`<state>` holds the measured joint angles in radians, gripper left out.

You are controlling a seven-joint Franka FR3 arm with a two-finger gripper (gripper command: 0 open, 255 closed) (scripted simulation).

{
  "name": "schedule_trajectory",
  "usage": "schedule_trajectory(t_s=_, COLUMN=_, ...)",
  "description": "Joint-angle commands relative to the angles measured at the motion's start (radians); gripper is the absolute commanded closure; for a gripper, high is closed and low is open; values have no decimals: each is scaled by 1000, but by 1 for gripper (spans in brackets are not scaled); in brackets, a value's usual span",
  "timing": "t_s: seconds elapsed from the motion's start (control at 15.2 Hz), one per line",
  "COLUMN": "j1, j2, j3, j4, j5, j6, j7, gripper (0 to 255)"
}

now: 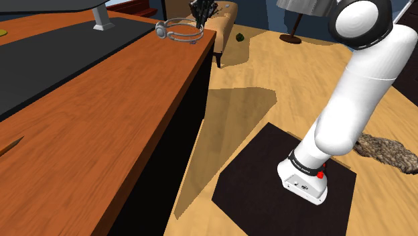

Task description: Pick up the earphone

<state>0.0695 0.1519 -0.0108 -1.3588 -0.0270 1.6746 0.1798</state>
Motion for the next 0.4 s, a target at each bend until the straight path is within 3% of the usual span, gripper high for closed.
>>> schedule_trajectory(t_s=0.0, j1=1, j2=14, j3=0, j4=46, j5=0, j6=-33, j7=0, gripper=255)
schedule_trajectory(t_s=0.33, j1=1, j2=37, j3=0, j4=122, j5=0, j6=-86, j7=-1, gripper=255)
